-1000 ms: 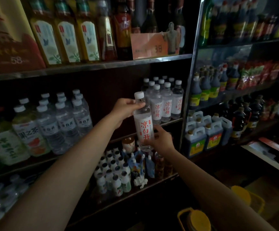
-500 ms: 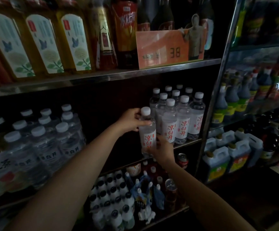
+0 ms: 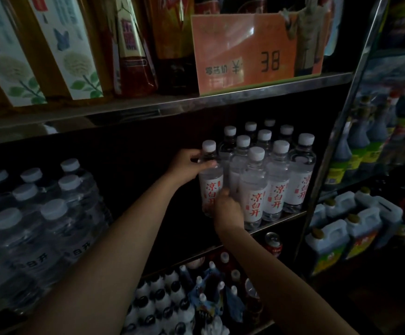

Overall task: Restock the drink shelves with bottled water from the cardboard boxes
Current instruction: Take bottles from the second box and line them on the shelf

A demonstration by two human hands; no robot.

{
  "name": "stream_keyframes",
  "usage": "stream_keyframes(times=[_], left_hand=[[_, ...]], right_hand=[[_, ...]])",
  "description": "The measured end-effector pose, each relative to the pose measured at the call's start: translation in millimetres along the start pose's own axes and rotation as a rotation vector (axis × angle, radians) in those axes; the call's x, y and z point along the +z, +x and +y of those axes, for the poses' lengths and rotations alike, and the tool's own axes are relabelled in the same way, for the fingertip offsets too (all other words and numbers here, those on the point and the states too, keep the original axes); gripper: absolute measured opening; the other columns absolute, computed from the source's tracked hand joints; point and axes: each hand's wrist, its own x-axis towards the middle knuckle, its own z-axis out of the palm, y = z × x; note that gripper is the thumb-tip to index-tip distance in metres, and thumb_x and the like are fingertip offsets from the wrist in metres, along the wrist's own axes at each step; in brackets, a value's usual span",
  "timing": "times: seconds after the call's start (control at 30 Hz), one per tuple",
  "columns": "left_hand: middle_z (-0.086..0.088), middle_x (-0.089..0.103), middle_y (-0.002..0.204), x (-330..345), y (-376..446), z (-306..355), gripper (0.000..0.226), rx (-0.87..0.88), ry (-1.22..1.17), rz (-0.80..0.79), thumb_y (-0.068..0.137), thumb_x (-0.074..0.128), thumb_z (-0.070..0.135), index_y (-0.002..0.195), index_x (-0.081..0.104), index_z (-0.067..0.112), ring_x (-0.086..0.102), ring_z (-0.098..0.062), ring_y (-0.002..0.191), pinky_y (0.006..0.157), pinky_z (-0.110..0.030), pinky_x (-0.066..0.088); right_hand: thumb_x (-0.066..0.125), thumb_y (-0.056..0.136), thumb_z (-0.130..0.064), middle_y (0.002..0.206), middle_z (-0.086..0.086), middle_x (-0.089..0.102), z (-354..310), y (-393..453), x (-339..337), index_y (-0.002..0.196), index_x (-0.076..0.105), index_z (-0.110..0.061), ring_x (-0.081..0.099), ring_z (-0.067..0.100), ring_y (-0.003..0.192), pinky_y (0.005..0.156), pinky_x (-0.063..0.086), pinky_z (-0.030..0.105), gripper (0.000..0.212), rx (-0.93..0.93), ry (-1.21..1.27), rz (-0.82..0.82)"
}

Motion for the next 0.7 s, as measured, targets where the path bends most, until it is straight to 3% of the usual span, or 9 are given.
stream_keyframes(times=[0.03,0.13,0.27,0.4,0.57,0.7], left_hand=[[0.001,0.062,0.098,-0.3,4.9,-0.9,0.031,-0.006,-0.011,-0.003,0.084,0.07,0.016,0.113,0.064,0.005,0.053,0.004,0.075,0.056,-0.006,0.045],[-0.002,0.063,0.102,0.1,19.7,-4.3,0.034,-0.045,-0.06,-0.001,0.085,0.07,0.015,0.117,0.062,0.007,0.058,-0.008,0.082,0.059,-0.015,0.048],[-0.008,0.067,0.112,8.9,38.0,-13.3,0.039,-0.025,-0.111,0.099,0.081,0.074,0.015,0.118,0.063,0.007,0.063,-0.019,0.099,0.087,-0.034,0.054],[0.003,0.066,0.106,16.6,47.5,-22.3,0.041,0.015,-0.042,0.243,0.08,0.075,0.025,0.118,0.066,0.014,0.061,-0.011,0.097,0.079,-0.023,0.047],[-0.004,0.068,0.111,25.7,43.0,-27.3,0.042,0.049,0.054,0.389,0.079,0.074,0.036,0.116,0.068,0.018,0.063,-0.013,0.1,0.077,-0.018,0.042],[-0.006,0.068,0.112,26.3,38.8,-21.5,0.045,-0.053,0.09,0.379,0.079,0.072,0.043,0.119,0.067,0.02,0.064,-0.019,0.101,0.08,-0.021,0.046]], right_hand=[[0.052,0.096,-0.026,0.116,0.017,0.064,-0.8,4.6,2.5,0.129,0.033,-0.001,0.062,0.035,0.107,0.082,0.051,0.042,0.045,0.013,0.009,-0.001],[0.05,0.097,-0.026,0.118,0.017,0.064,-4.4,19.9,7.8,0.128,0.032,-0.004,0.063,0.033,0.107,0.083,0.053,0.041,0.042,0.048,0.068,-0.01],[0.04,0.101,-0.023,0.131,0.017,0.055,-11.4,38.7,7.7,0.138,0.025,-0.004,0.057,0.03,0.118,0.093,0.046,0.037,0.045,0.073,0.048,-0.009],[0.044,0.099,-0.026,0.132,0.018,0.054,-19.4,54.8,13.1,0.14,0.021,-0.001,0.059,0.029,0.115,0.09,0.05,0.037,0.053,0.105,-0.043,0.016],[0.048,0.097,-0.025,0.13,0.018,0.054,-18.7,61.2,16.9,0.136,0.028,-0.002,0.058,0.03,0.116,0.091,0.05,0.037,0.049,0.128,-0.041,0.019],[0.047,0.097,-0.019,0.139,0.02,0.045,-27.2,53.9,12.4,0.141,0.022,0.001,0.048,0.031,0.128,0.101,0.043,0.036,0.054,0.166,-0.008,-0.031]])
